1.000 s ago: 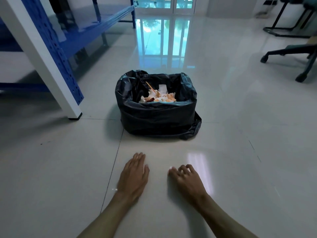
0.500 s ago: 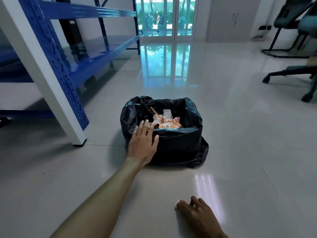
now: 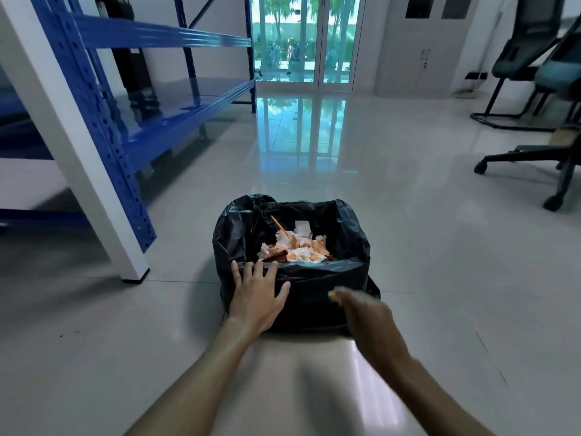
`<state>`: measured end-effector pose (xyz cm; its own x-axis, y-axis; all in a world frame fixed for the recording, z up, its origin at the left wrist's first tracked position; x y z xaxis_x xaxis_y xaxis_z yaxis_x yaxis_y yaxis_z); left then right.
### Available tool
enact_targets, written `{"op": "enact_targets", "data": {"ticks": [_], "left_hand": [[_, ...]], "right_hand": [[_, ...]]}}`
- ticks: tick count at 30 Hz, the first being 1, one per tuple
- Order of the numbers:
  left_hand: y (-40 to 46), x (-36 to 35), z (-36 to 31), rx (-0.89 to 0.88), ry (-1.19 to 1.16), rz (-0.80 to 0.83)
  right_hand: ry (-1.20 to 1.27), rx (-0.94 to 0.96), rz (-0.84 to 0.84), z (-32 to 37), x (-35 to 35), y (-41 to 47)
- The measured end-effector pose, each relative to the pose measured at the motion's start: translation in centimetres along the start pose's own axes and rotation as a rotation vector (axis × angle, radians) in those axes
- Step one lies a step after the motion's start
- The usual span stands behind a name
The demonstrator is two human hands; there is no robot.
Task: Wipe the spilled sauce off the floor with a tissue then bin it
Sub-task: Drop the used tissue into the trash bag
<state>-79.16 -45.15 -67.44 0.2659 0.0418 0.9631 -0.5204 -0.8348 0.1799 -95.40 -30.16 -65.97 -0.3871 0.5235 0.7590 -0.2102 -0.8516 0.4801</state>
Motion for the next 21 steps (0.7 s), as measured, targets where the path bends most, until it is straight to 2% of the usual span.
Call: {"op": "enact_targets", "data": {"ticks": [4,9,11,14,16,21], "left_hand": [[-1.7,-0.3,-0.3,-0.007,0.016,-0.049],[-2.4,-0.4,-0.2,-0.024,0.014,-0.113],[-2.5,-0.4,0.0,-0.028,0.004,-0.119],[-2.5,-0.6,0.0,-0.042,0.019,-0.124],[-2.5,-0.8,0.0,-0.047,0.021,-0.121],[-2.5,-0.9,0.0,-0.051,0.036,-0.120]], "right_hand": [[0.064,-0.030,-0.174,1.2,4.2,8.0],[0.117,-0.047,-0.324,2.5,5.2,14.7],[0.024,-0.041,-0.227,2.8,3.6,15.7],[-0.063,-0.099,0.136,2.4,-1.1,14.3],[-0.119,-0.150,0.287,1.6,-3.4,12.5],[-0.202,-0.167,0.309,-0.3,-3.4,11.2]]}}
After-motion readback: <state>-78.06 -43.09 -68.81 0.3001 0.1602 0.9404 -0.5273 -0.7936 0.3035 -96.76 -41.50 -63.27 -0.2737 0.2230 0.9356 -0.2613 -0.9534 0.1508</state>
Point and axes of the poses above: each hand's wrist, its own y-axis towards the middle knuckle, its own x-axis out of the back of the hand, z = x × y, the point moved 4 cm from there along y, towards the middle knuckle, and after that the axes turned 2 degrees about z, right-handed, at the moved point
